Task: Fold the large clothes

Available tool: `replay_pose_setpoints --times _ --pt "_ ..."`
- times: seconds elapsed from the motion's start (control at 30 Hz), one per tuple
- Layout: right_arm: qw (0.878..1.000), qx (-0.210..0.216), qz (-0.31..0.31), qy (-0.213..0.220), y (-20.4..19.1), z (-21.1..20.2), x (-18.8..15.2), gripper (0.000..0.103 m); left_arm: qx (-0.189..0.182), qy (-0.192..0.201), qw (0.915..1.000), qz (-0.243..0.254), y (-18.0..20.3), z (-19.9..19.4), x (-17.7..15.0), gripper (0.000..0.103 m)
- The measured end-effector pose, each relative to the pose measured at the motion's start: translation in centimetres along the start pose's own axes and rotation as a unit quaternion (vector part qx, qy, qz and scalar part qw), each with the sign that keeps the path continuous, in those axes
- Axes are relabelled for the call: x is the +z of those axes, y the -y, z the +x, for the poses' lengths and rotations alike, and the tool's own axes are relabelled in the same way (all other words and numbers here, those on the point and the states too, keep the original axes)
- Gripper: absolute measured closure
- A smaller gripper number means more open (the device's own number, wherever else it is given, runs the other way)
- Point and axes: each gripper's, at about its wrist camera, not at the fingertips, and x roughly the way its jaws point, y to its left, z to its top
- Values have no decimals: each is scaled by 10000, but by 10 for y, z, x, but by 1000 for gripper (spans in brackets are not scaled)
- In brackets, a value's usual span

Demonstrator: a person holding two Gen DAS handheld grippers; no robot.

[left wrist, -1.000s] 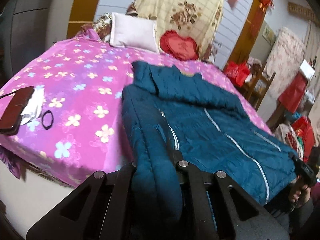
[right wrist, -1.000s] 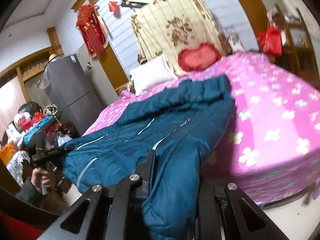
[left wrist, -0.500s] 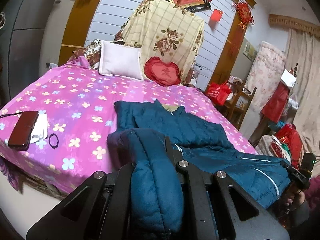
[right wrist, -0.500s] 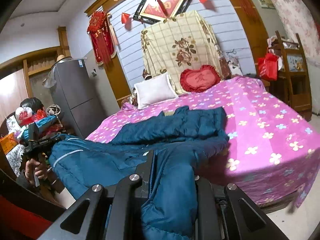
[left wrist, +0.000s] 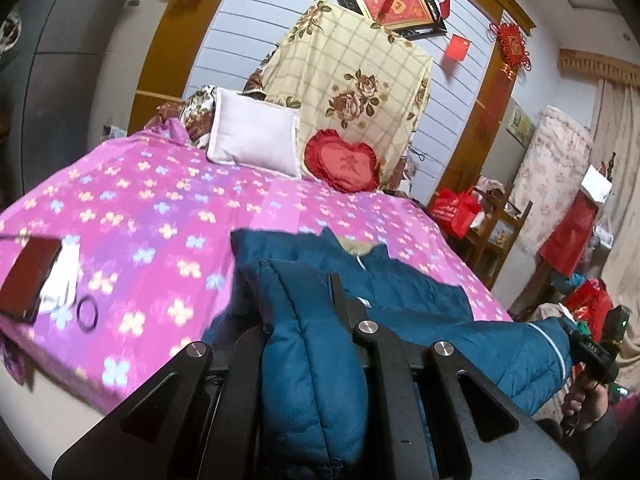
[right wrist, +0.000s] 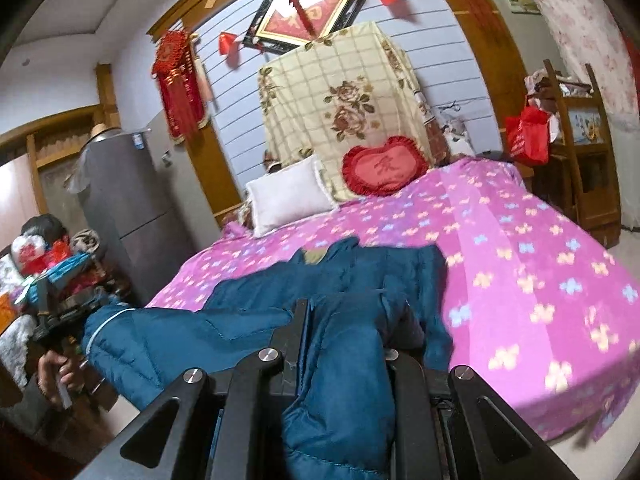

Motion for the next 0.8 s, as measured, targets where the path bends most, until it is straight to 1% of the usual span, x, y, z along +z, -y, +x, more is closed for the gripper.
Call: replay_pose_setpoints --times 0.1,0.2,0.27,0.33,0.43,0.53,0.6,0.7,0.73,0.8 --pt "9997 -162 -3 203 0 24 22 88 71 94 9999 -82 3 20 24 96" --pt "9983 -214 -105 528 -4 41 48 88 186 162 9995 -206 3 44 56 96" --pt "9966 -239 -179 767 -6 54 67 88 267 263 9992 -142 5 61 73 96" --pt "9948 -264 -225 961 -4 73 83 88 400 380 9985 -8 8 87 87 96" --pt "9939 -318 -94 1051 6 107 99 88 661 469 9966 142 7 133 97 95" --pt "9939 -465 245 965 24 154 106 88 1028 276 9940 246 3 194 98 95" --pt "9941 -657 356 787 36 192 106 88 1288 7 9914 222 -2 236 94 95" --pt "9935 -890 451 546 51 237 100 88 1479 -354 9884 43 -15 283 88 94" --pt "9925 -969 602 434 59 252 97 88 1544 -478 9869 -19 -20 300 85 94" --pt "9912 -1090 678 332 68 271 93 88 1679 -710 9832 5 -25 328 77 93"
